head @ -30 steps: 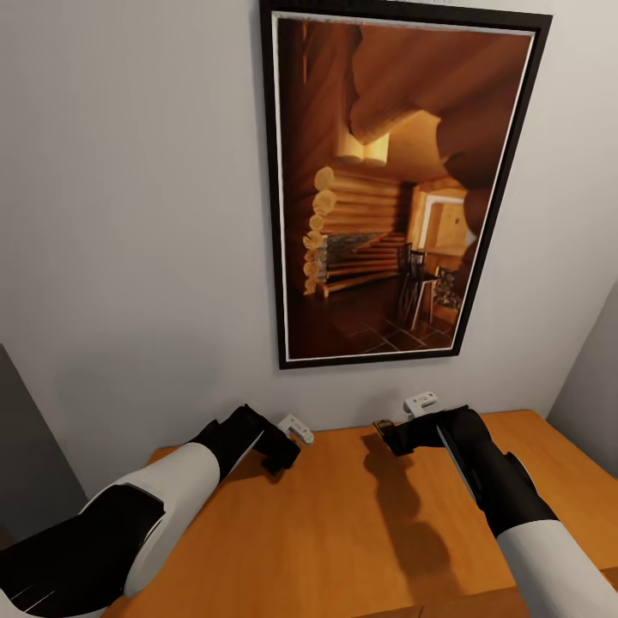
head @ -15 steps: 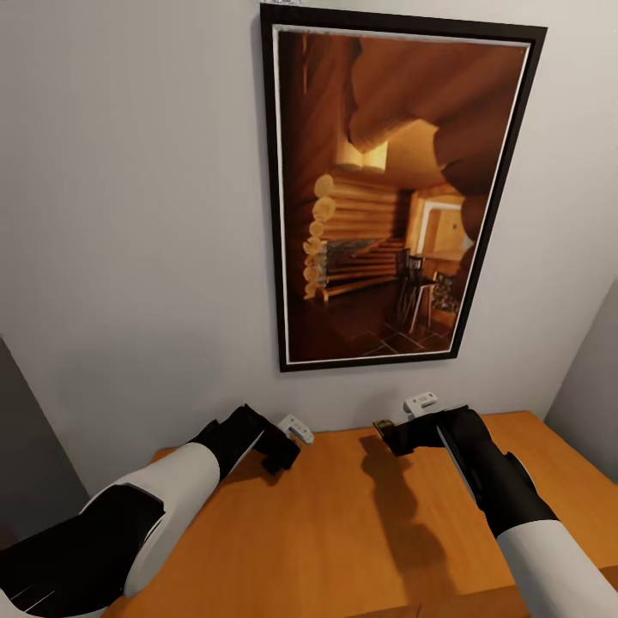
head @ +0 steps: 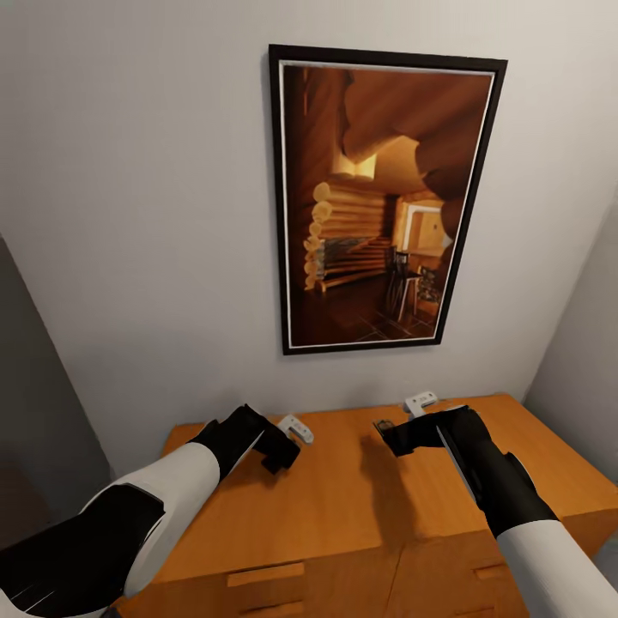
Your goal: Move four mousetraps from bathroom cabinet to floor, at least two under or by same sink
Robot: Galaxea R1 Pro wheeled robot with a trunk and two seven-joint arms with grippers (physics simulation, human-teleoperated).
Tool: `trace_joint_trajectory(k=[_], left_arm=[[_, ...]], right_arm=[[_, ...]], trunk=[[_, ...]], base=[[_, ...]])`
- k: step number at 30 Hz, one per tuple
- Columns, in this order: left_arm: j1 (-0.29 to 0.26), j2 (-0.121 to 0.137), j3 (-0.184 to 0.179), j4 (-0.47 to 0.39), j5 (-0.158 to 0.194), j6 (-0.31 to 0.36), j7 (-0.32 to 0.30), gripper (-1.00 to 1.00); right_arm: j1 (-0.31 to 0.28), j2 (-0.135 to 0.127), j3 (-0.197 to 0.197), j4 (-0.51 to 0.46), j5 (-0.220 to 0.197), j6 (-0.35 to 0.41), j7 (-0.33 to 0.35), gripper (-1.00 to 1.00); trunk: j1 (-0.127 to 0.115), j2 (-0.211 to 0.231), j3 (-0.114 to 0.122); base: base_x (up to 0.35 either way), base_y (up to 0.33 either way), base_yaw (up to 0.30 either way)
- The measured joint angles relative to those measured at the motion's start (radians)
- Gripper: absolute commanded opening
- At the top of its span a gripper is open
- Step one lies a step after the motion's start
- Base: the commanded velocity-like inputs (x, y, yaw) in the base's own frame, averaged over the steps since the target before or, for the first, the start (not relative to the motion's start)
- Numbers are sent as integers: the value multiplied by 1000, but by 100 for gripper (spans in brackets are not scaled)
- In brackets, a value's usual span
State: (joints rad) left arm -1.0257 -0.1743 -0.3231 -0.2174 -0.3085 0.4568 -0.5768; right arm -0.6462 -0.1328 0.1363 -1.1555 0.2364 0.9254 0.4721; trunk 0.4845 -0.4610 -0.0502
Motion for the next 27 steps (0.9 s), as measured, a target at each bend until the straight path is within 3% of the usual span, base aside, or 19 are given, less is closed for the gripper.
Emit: trace_joint_trajectory(k=[9,27], left_arm=[[0,0,0,0,-1,0,-1,-100],[0,0,0,0,-1,0,1,-100]], right_arm=[[0,0,0,1,0,0,-1,-100],[0,0,0,1,0,0,0,-100]], trunk=[[-35,63,28],[-35,63,28]], base=[[-62,0,0],[-7,-1,0]])
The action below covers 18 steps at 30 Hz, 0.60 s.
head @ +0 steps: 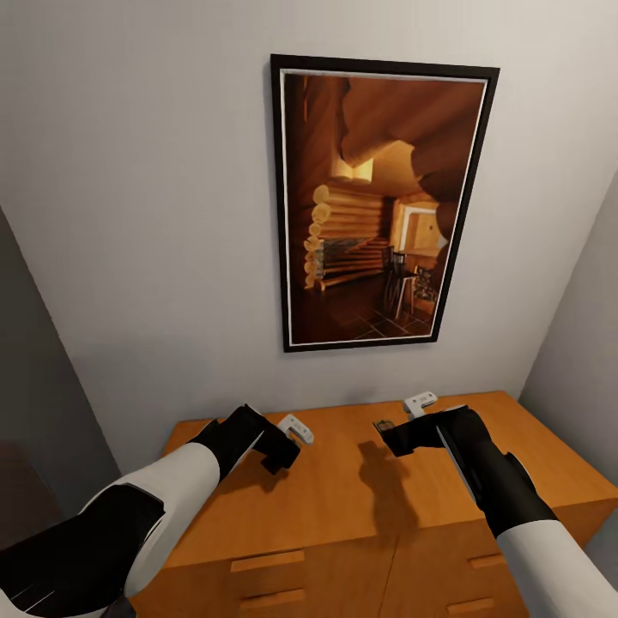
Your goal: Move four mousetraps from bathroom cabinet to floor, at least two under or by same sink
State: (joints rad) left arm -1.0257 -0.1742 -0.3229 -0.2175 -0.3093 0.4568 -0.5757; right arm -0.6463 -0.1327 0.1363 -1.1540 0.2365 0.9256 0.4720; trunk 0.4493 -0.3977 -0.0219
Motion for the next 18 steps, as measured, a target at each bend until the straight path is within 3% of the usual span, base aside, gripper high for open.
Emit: trace_joint_trajectory(k=[18], left_arm=[[0,0,-1,0,0,0,-1,-100]], right_arm=[[0,0,0,0,0,0,0,-100]], trunk=[[0,0,0]], base=[[-209,-172,0]])
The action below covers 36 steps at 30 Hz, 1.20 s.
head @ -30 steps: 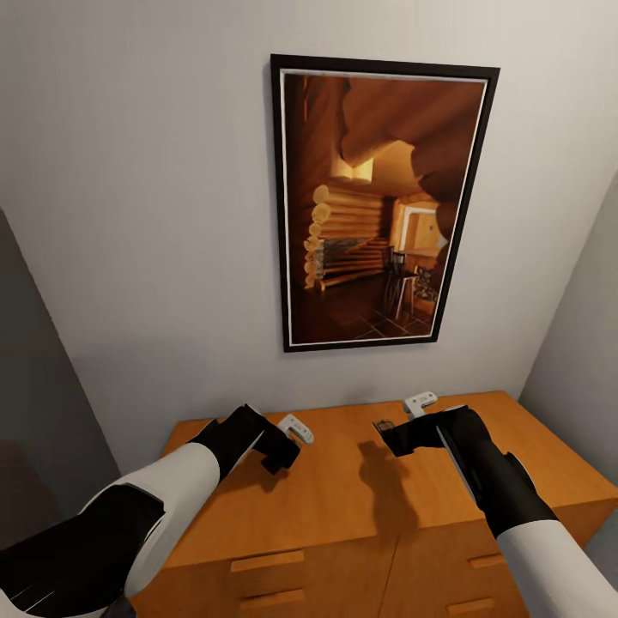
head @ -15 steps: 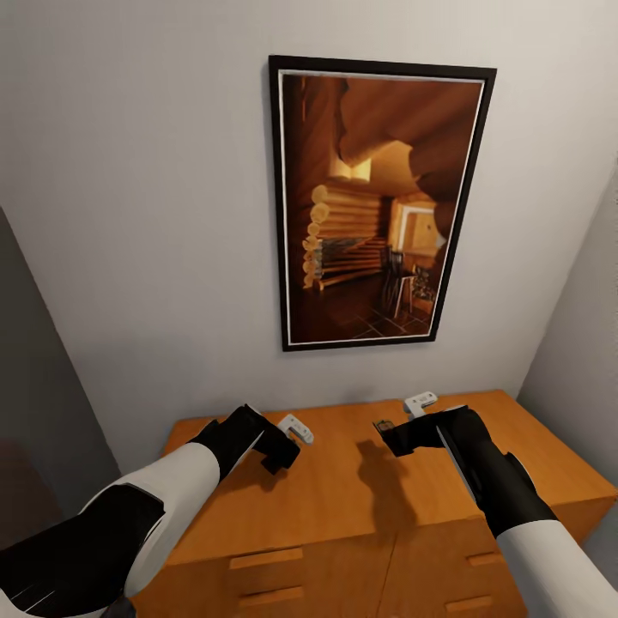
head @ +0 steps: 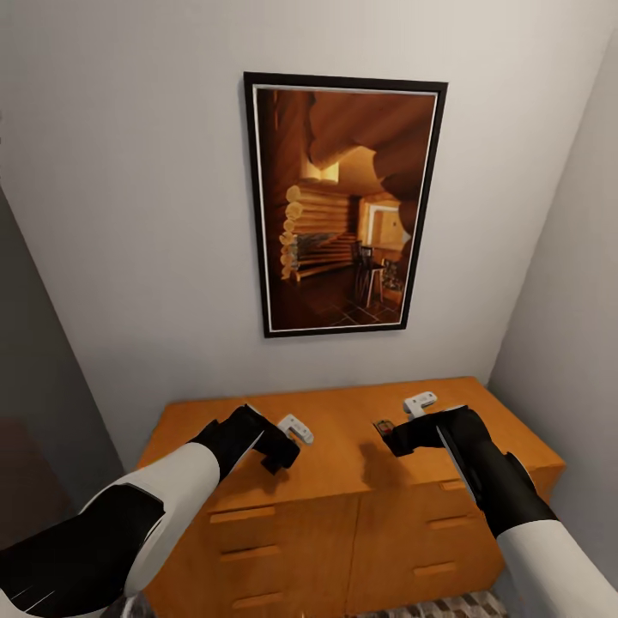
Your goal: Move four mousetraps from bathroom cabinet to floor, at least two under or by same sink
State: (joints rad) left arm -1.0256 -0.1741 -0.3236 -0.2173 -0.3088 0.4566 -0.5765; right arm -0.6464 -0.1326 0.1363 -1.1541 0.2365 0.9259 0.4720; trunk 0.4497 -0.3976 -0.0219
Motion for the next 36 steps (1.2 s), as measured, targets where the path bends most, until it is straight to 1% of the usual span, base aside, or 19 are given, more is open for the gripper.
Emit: trace_joint_trajectory(k=[29,36], left_arm=[[0,0,0,0,0,0,0,-100],[0,0,1,0,0,-1,0,-100]], right_arm=[[0,0,0,1,0,0,1,-100],[0,0,0,3,-2,0,0,-100]], trunk=[[0,0,0],[0,0,0]], base=[[-294,-174,0],[-76,-40,0]])
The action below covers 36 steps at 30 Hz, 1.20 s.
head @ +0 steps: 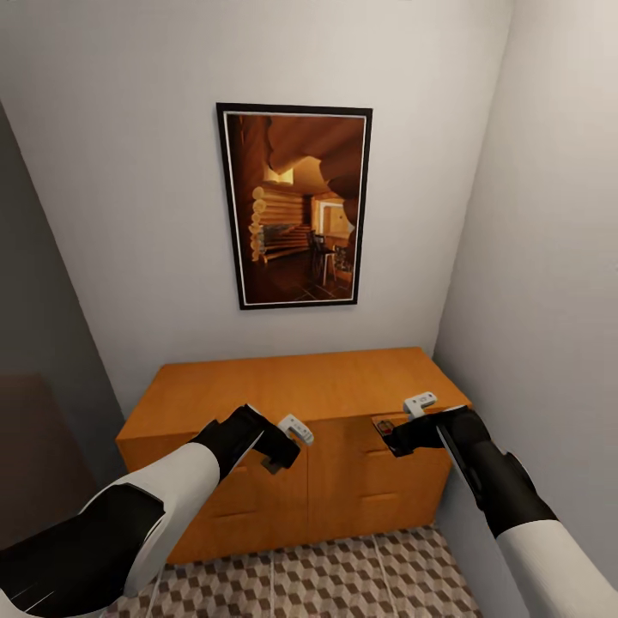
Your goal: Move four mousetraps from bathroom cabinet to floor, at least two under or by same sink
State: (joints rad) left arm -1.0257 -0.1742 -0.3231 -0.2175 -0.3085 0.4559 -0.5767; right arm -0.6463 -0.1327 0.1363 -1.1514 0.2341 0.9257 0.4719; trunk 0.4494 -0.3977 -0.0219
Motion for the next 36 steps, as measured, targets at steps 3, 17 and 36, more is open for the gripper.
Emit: trace_joint_trajectory(k=[3,17,36], left_arm=[[0,0,0,0,0,0,-1,-100],[6,47,98,224,209,-203,52,-100],[443,245,130,293,790,-593,426,-100]], right_arm=[[0,0,0,0,-1,0,0,-100],[0,1,-4,424,-3,-333,-26,-100],[5,33,-78,1116,-102,-957,-353,-100]], trunk=[[0,0,0],[0,0,0],[0,0,0]], base=[[-7,-4,0],[-1,0,0],[0,0,0]])
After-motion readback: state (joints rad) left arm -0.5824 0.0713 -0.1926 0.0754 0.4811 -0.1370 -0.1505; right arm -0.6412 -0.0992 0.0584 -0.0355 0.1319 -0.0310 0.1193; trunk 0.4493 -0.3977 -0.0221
